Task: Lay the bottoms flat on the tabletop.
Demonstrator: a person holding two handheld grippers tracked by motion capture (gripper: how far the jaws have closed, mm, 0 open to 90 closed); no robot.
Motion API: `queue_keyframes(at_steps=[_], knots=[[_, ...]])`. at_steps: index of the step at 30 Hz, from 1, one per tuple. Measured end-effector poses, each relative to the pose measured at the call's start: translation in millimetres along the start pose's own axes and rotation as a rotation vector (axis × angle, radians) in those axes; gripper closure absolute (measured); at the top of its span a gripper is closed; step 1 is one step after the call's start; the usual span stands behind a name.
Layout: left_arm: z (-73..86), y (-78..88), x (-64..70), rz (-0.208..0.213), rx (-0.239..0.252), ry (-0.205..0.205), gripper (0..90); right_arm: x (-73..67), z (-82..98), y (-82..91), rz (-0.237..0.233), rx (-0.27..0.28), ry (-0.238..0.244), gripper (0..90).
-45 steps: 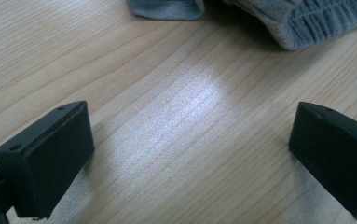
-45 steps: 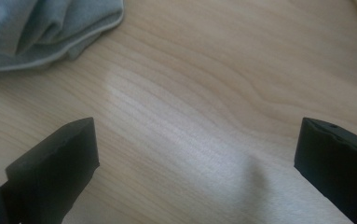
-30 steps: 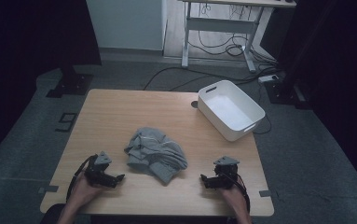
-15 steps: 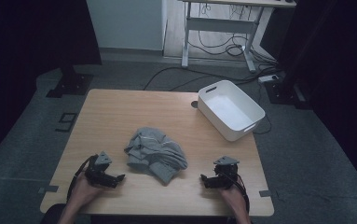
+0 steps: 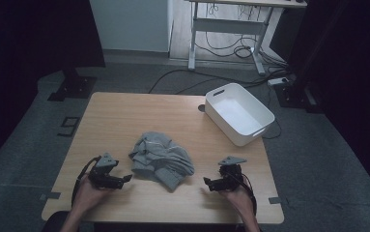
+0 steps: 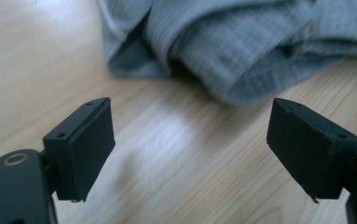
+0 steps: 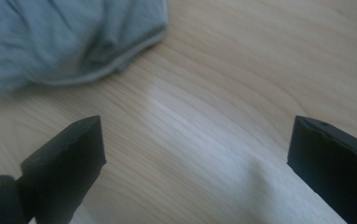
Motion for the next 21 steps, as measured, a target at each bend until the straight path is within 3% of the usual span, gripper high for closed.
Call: queue_keyframes(at_steps=[3,7,8,13,21], knots=[[-11.7,-0.1,4.9,-0.003,0.018,-0.029,17.2,-12.0,-19.8,-0.8,-0.026,-0.003,0.038,13.4],[-20.8,-0.8,8.5,0.010,0.034,-0.036,20.7,-21.7,-38.4,-2.9,-0.054,-0.004,0.071,15.9],[-23.2,-1.2,9.4,0.012,0.036,-0.040,22.3,-29.9,-50.5,-5.6,-0.078,-0.011,0.095,18.1],[-32.7,-4.4,14.9,0.022,0.040,-0.065,27.8,-48.1,-77.5,-16.7,-0.121,-0.024,0.146,26.3],[-33.0,-17.4,17.0,0.036,-0.002,-0.077,36.6,-65.7,-104.9,-39.4,-0.182,-0.060,0.194,40.3]])
Point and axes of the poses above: each handheld gripper's, and its own axes: y roughly backward along the jaws, z roughly out of its underside, x roughly to its right, the point moved 8 cm from there along -y, roughly forward along the jaws, and after that the axes turned 11 degrees about -z, right-handed, at the moved point
